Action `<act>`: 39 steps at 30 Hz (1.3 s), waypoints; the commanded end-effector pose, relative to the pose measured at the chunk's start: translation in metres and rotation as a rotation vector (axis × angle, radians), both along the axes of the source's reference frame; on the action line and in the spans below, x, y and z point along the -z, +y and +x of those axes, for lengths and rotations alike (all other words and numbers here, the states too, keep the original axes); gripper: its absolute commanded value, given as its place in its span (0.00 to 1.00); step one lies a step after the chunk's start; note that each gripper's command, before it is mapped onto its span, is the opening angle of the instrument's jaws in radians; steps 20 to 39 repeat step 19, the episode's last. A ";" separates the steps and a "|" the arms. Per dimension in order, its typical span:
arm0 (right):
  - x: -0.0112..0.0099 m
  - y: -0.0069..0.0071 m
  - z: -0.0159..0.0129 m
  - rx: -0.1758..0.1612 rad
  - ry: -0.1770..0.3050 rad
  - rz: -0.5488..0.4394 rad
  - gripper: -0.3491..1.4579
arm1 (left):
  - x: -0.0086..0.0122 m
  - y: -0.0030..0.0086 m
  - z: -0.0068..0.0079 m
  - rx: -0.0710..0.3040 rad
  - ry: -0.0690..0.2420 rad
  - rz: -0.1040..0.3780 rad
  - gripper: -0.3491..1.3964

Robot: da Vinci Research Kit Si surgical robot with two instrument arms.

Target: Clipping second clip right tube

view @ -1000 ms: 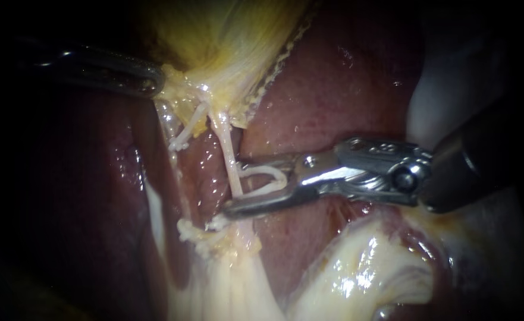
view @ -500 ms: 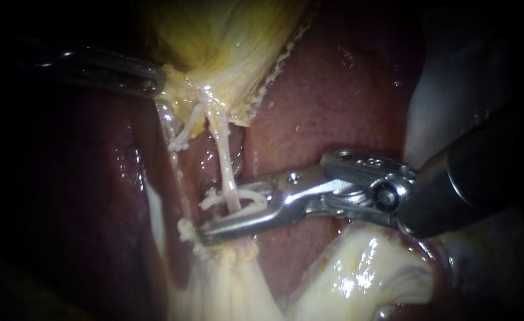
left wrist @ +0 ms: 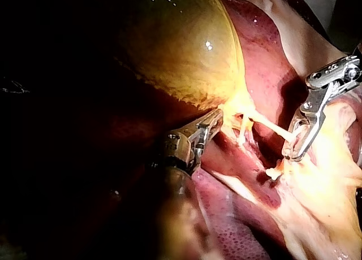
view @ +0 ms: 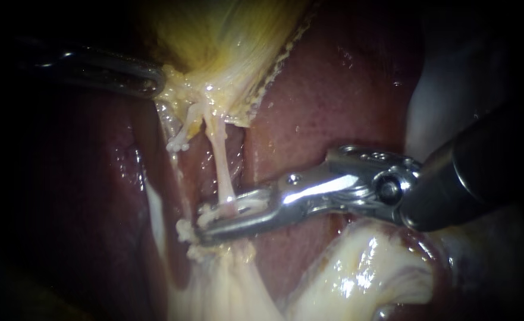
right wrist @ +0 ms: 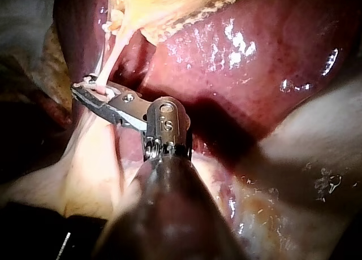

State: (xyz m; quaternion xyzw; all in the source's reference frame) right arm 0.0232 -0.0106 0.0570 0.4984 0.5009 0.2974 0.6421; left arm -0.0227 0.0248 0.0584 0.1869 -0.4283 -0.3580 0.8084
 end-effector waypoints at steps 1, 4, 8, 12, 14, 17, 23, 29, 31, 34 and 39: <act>-0.0001 0.0001 0.0000 0.000 -0.001 0.002 0.02 | 0.0000 0.0000 0.0000 0.000 0.000 0.000 0.00; -0.0003 0.0002 -0.0002 0.001 -0.005 0.013 0.00 | 0.0000 0.0000 0.0000 0.000 0.000 0.000 0.00; -0.0006 0.0004 -0.0004 0.002 -0.008 0.024 0.00 | 0.0000 0.0000 0.0000 0.000 0.000 0.000 0.00; -0.0008 0.0003 -0.0005 0.002 -0.005 0.024 0.00 | 0.0000 0.0000 0.0000 0.000 0.000 0.000 0.00; -0.0008 0.0003 -0.0005 0.003 -0.005 0.024 0.00 | 0.0000 0.0000 0.0000 0.000 0.000 0.000 0.00; -0.0008 0.0003 -0.0005 0.003 -0.005 0.024 0.00 | 0.0000 0.0000 0.0000 0.000 0.000 0.000 0.00; -0.0008 0.0003 -0.0005 0.003 -0.005 0.024 0.00 | 0.0000 0.0000 0.0000 0.000 0.000 0.000 0.00; -0.0008 0.0003 -0.0005 0.003 -0.005 0.024 0.00 | 0.0000 0.0000 0.0000 0.000 0.000 0.000 0.00; -0.0008 0.0003 -0.0005 0.003 -0.005 0.024 0.00 | 0.0000 0.0000 0.0000 0.000 0.000 0.000 0.00; -0.0008 0.0003 -0.0005 0.003 -0.005 0.024 0.00 | 0.0000 0.0000 0.0000 0.000 0.000 0.000 0.00; -0.0008 0.0003 -0.0005 0.003 -0.005 0.024 0.00 | 0.0000 0.0000 0.0000 0.000 0.000 0.000 0.00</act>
